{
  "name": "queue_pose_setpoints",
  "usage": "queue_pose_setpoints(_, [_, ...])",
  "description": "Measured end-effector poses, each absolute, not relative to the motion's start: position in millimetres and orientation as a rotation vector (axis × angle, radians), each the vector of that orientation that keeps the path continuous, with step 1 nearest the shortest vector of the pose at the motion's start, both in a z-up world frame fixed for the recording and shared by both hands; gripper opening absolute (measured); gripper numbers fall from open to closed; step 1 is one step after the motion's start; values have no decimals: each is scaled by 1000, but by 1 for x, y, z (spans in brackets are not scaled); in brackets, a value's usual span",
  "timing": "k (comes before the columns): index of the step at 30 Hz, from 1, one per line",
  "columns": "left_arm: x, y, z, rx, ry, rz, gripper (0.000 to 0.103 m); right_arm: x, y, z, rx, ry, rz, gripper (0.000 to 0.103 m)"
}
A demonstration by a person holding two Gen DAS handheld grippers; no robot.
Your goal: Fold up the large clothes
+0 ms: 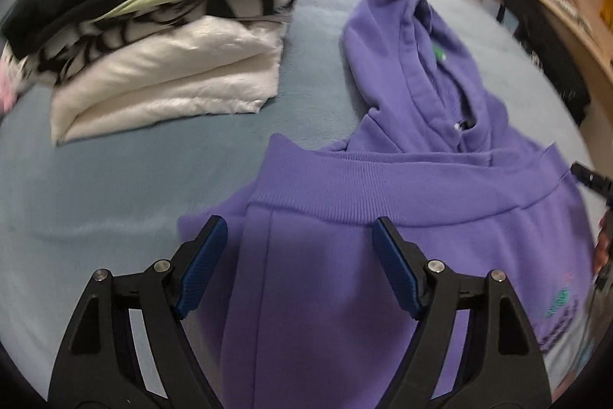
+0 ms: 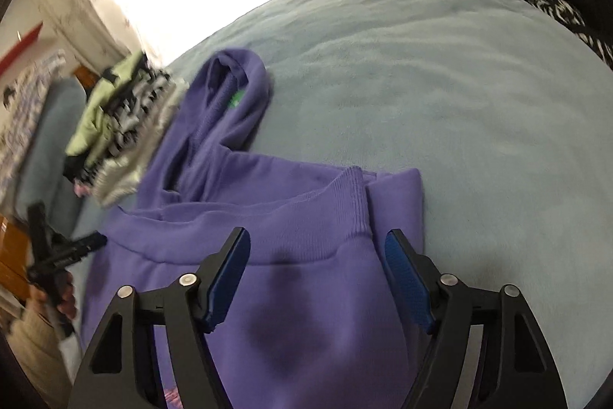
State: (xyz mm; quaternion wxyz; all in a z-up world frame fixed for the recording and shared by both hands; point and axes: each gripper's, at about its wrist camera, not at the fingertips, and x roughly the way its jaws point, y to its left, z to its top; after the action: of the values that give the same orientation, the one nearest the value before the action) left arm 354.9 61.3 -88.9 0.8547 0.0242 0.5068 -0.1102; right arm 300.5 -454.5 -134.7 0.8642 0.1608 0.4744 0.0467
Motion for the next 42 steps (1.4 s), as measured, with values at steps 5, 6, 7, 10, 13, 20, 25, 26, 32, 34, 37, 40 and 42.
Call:
queue_pose_setpoints(5, [354, 40, -100, 196, 1061, -219, 11, 314, -434, -150, 145, 1027, 14, 10])
queue_pose_setpoints(6, [351, 39, -98, 208, 1047, -218, 10, 313, -436, -146, 158, 1008, 11, 10])
queue_pose_setpoints(7, [348, 41, -94, 208, 1027, -214, 8, 310, -440, -135, 184, 955, -6, 9])
queue_pose_setpoints(10, [343, 59, -75, 113, 971, -191, 7, 306, -445, -109, 226, 845, -27, 9])
queue_pose_setpoints(13, [347, 76, -81, 27, 984, -161, 7, 322, -440, -113, 225, 847, -57, 9])
queue_pose_setpoints(20, [354, 104, -118, -151, 1036, -158, 9, 345, -427, -169, 183, 969, -142, 9])
queue_pose_setpoints(25, [342, 114, -104, -183, 1003, -179, 17, 331, -428, -138, 178, 962, -125, 33])
queue_pose_setpoints(26, [339, 113, -98, -165, 993, -164, 19, 326, -428, -128, 183, 939, -127, 42])
queue_pose_setpoints(32, [303, 87, -56, -29, 855, -137, 12, 299, -382, -92, 208, 853, 33, 39])
queue_pose_setpoints(34, [304, 70, -54, -8, 868, -151, 0, 302, -349, -98, 196, 880, 116, 31])
queue_pose_setpoints(37, [317, 49, -66, 7, 889, -142, 0, 309, -308, -117, 139, 912, 147, 30])
queue_pose_setpoints(40, [337, 48, -94, -4, 950, -65, 0, 317, -302, -139, 111, 923, 93, 29])
queue_pose_setpoints(42, [347, 61, -113, -23, 982, -28, 0, 322, -329, -147, 129, 904, -5, 28])
